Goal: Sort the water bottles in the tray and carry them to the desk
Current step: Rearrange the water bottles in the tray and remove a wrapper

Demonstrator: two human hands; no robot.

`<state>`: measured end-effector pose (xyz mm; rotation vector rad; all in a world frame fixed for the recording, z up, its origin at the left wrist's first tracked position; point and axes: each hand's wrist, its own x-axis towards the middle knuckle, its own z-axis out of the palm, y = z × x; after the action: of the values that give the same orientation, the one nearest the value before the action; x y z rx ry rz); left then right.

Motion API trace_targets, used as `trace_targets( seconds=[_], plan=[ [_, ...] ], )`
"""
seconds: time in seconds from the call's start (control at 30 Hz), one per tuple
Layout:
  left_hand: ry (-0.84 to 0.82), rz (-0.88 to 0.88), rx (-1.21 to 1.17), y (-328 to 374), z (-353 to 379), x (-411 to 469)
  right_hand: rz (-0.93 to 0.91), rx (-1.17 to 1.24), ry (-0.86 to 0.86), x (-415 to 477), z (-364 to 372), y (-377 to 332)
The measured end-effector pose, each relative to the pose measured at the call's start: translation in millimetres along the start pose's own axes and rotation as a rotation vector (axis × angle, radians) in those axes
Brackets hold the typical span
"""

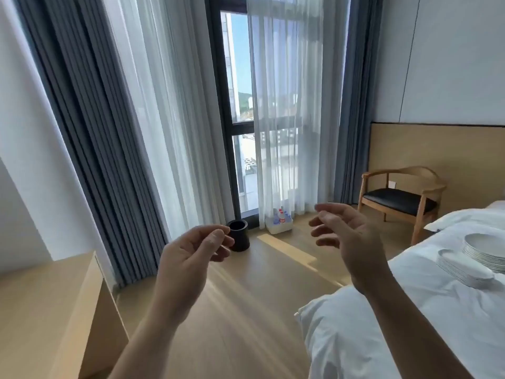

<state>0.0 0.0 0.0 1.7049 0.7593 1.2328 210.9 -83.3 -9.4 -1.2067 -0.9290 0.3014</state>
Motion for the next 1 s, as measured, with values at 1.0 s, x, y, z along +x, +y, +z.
trace_targets(
  seconds=[1.0],
  plan=[
    [-0.088, 0.055, -0.198, -153.1, 183.3, 424.0, 0.055, 0.005, 0.129, 386.4, 11.3, 178.9]
  ],
)
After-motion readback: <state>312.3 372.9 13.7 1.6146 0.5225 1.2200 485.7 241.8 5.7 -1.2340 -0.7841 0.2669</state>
